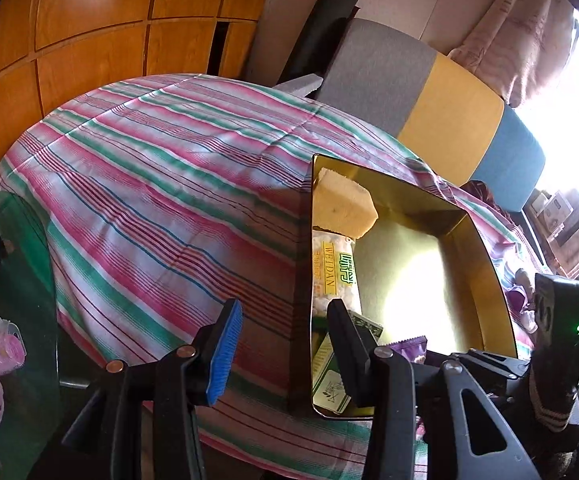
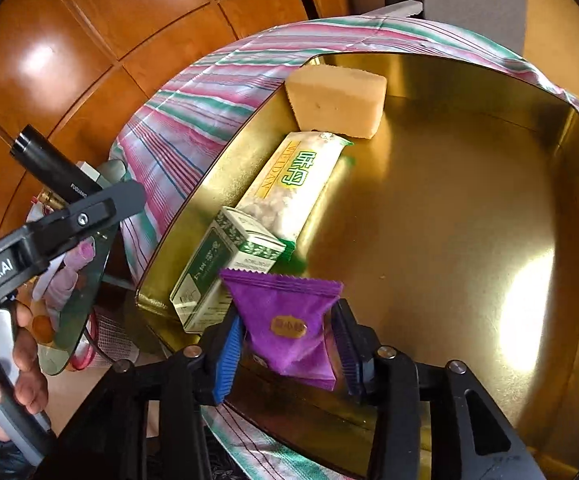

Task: Organize objects
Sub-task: 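Carry the purple candy over the tin and release it with the right gripper, then reach the left gripper to the yellow sponge on the cloth and grasp it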

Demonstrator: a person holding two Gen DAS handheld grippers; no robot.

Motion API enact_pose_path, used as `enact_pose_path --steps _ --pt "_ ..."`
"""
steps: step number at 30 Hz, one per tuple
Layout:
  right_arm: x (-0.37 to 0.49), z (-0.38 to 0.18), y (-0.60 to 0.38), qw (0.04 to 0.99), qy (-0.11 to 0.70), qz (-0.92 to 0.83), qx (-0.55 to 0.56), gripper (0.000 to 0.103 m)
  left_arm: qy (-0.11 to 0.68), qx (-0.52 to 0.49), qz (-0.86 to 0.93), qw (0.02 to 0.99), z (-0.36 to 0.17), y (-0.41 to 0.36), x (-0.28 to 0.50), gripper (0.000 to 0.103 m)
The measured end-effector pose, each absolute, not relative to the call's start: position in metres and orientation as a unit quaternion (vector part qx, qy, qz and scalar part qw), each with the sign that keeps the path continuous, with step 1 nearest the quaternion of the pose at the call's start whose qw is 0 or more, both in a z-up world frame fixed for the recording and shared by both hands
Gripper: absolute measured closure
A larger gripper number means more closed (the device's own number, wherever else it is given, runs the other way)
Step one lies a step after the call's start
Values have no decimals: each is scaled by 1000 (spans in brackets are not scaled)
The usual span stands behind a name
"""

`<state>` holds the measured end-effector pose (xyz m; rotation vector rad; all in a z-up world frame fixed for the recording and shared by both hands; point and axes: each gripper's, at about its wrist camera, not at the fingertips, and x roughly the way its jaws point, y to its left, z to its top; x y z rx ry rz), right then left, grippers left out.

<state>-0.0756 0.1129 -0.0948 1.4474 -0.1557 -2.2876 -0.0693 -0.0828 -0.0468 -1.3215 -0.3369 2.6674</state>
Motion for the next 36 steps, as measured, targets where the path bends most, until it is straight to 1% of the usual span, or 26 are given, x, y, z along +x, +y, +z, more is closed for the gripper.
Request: enact_pose_path --steps 2,4,5,7,9,13,15,19,23,28,33,34,35,36 --pt "-74 -91 117 208 -65 -828 517 51 -110 -437 889 74 -45 -81 -68 59" --pt "-72 -85 125 206 -78 -831 510 43 -108 -435 891 76 -43 -79 -67 59" --pt "-69 -81 127 204 -81 -835 505 38 -107 -434 891 78 -43 -79 -67 59" --pt "-65 -74 133 198 -87 -842 495 36 -105 -433 892 80 -42 -76 -66 58" --pt "-61 -67 141 191 -95 -846 488 29 -102 -432 892 84 -40 -74 -65 58" --pt "-48 -53 161 169 -103 -861 468 23 -95 -432 892 92 -40 -65 -63 58" --pt "-39 -46 174 156 -108 -869 457 17 -89 -433 892 99 -40 -60 -62 58" --pt "-21 -33 211 127 -122 -881 439 16 -78 -434 890 113 -38 -46 -59 58" --pt "2 -23 265 76 -149 -891 423 15 -60 -435 888 136 -34 -26 -58 58" --pt "38 -13 344 -10 -174 -897 407 14 -26 -429 885 178 -24 11 -56 58" --pt "89 -2 434 -118 -211 -893 379 11 14 -425 873 238 -17 68 -53 58" --pt "99 -2 450 -138 -220 -890 374 10 23 -426 868 255 -16 84 -51 56" --pt "109 -2 466 -159 -230 -887 367 6 32 -426 862 272 -15 99 -50 51" --pt "121 -3 483 -186 -240 -882 359 5 41 -426 856 290 -14 115 -47 49"
